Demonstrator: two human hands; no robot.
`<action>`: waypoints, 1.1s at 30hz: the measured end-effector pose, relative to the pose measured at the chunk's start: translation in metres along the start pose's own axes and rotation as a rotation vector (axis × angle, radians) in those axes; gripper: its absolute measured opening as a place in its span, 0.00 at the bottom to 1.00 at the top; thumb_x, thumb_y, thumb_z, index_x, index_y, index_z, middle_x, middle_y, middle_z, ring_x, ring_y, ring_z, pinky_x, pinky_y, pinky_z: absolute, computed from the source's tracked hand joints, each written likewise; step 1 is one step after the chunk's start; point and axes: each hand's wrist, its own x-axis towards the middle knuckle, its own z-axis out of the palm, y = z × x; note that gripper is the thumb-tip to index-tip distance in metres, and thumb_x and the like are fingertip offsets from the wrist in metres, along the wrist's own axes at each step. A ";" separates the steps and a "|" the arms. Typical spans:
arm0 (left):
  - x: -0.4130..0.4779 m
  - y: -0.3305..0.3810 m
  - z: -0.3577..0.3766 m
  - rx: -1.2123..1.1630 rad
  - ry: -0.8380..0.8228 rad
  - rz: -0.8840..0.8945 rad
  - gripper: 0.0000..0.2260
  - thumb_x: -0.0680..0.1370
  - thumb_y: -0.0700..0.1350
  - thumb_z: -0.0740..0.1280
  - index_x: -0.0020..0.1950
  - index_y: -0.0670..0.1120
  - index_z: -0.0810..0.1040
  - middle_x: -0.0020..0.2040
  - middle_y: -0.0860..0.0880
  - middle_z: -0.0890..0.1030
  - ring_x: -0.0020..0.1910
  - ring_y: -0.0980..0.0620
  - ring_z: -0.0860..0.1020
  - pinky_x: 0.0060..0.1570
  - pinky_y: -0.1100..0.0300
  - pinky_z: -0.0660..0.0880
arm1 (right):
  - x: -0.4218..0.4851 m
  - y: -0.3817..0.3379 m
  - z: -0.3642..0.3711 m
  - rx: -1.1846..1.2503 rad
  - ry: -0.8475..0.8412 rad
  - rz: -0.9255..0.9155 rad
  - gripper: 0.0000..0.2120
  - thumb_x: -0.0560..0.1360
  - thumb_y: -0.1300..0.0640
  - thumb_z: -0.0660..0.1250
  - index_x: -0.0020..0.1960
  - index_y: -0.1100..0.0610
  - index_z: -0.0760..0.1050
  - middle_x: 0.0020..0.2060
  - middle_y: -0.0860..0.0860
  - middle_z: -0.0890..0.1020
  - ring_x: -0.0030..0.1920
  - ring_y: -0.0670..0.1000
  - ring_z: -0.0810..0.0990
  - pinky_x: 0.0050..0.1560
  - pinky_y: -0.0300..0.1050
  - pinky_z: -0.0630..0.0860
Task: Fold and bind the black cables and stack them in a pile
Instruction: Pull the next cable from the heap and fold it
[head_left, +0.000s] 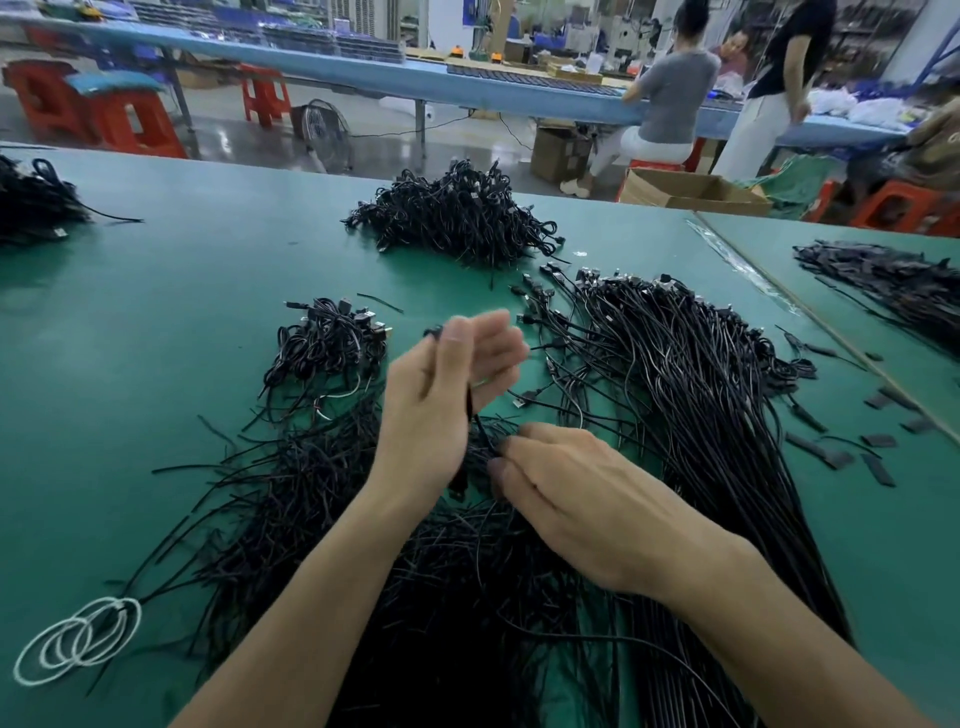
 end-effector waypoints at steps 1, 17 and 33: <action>-0.001 -0.001 0.001 0.143 -0.059 -0.004 0.19 0.79 0.59 0.58 0.56 0.47 0.81 0.51 0.46 0.86 0.53 0.49 0.84 0.52 0.58 0.80 | 0.000 -0.002 -0.003 -0.012 0.006 -0.004 0.17 0.83 0.46 0.50 0.43 0.52 0.69 0.42 0.46 0.73 0.41 0.48 0.74 0.48 0.51 0.75; -0.007 0.022 -0.010 0.078 -0.588 -0.606 0.24 0.79 0.67 0.59 0.29 0.53 0.69 0.25 0.53 0.70 0.21 0.57 0.67 0.19 0.69 0.63 | 0.008 0.025 -0.022 0.632 0.253 0.000 0.07 0.73 0.49 0.72 0.44 0.52 0.78 0.39 0.52 0.82 0.41 0.58 0.81 0.46 0.61 0.79; -0.007 0.014 0.007 -0.182 -0.417 -0.653 0.27 0.82 0.63 0.51 0.48 0.46 0.82 0.35 0.43 0.81 0.29 0.48 0.79 0.26 0.59 0.76 | 0.022 0.010 -0.014 0.549 0.541 -0.041 0.07 0.74 0.58 0.73 0.41 0.51 0.75 0.34 0.43 0.80 0.29 0.46 0.79 0.30 0.47 0.76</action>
